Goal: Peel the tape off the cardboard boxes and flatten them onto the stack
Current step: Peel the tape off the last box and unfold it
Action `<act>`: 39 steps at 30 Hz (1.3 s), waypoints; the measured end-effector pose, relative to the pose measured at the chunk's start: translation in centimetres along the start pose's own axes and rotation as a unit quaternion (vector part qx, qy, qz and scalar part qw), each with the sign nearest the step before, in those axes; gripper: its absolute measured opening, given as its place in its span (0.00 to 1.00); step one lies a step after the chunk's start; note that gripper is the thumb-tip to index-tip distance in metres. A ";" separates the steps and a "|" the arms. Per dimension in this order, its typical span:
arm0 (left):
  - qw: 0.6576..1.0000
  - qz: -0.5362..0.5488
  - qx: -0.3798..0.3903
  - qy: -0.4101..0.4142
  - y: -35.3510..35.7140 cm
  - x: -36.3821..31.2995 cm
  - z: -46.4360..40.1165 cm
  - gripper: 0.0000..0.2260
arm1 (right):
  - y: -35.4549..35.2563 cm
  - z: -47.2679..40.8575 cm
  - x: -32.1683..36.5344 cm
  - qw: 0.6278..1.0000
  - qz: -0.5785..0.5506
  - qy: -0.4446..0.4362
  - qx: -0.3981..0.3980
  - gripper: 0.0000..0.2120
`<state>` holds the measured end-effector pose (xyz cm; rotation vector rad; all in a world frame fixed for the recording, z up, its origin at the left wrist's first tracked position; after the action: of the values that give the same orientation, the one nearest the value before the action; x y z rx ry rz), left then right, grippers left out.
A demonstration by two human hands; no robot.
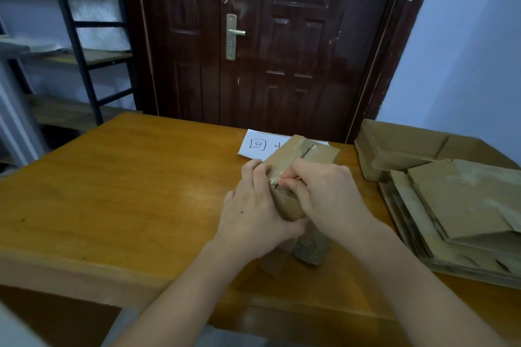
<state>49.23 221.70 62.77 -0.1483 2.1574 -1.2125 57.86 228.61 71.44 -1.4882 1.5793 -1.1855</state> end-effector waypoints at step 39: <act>0.980 -0.029 0.186 0.059 -1.3 1.7 -1.1 0.53 | 0.9 -3.4 -0.9 0.997 0.033 0.064 0.035 0.07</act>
<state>46.97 221.06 63.39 0.0223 1.9917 -1.6714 54.54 230.04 71.78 -1.3291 1.6402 -1.3060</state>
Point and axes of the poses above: each hand's wrist, its own z-axis away from the middle knuckle, its own y-axis out of the palm, x = y × z, the point moved 8 cm from there along -z, towards the middle knuckle, and after that the axes turned 12 degrees about x, right-handed, at the moved point
